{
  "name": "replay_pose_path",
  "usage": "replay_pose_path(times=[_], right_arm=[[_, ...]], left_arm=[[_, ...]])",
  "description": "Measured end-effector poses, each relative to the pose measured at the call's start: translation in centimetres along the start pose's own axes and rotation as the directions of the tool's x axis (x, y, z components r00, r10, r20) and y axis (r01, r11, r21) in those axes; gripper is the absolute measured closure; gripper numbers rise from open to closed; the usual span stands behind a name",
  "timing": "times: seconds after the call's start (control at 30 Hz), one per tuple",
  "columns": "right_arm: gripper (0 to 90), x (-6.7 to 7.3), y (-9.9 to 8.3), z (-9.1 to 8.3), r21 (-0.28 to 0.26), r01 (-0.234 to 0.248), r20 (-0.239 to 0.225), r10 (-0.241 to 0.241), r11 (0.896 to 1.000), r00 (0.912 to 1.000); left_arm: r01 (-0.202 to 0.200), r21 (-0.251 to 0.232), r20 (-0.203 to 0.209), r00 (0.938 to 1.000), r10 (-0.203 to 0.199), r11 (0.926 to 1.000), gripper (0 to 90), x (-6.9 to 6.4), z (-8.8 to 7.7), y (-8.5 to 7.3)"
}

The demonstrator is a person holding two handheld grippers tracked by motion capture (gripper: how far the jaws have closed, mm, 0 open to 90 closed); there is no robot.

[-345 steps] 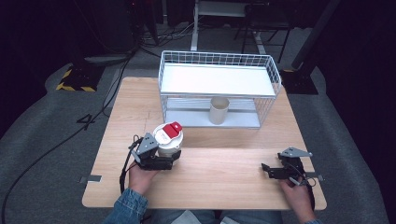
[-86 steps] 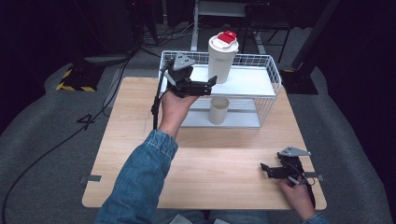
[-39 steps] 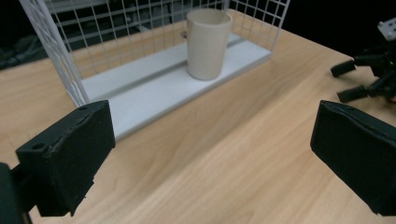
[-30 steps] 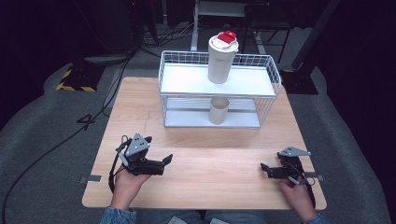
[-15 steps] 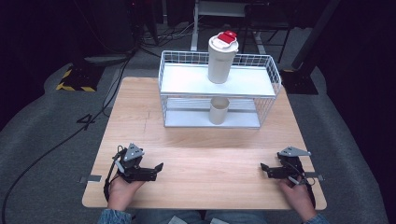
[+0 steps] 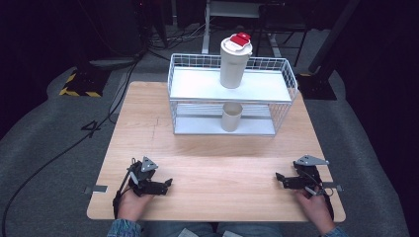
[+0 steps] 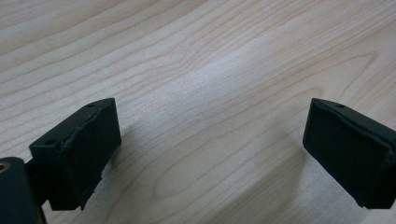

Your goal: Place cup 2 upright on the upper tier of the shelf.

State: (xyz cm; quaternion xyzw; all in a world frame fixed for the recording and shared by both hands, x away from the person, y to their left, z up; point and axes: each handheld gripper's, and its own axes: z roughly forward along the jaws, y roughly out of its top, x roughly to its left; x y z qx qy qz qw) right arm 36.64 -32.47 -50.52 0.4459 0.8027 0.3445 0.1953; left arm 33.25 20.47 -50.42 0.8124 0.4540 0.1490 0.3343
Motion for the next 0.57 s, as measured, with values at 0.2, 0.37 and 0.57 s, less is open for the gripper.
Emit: replay_pose_path(times=[0.2,0.37,0.57], right_arm=[[9.1,0.00,0.00,0.00,0.000,0.000,0.000,0.000,1.000,1.0000],[9.1,0.00,0.00,0.00,0.000,0.000,0.000,0.000,1.000,1.0000],[9.1,0.00,0.00,0.00,0.000,0.001,0.001,-0.001,1.000,1.0000]], left_arm=[[-0.024,0.007,-0.027,0.9993,0.024,0.9997,4.6,-0.33,0.25,0.06],[-0.002,0.008,-0.041,0.9992,0.002,1.0000,2.7,-0.40,0.55,0.30],[0.023,0.006,-0.063,0.9977,-0.022,0.9997,2.8,-0.25,0.67,0.46]])
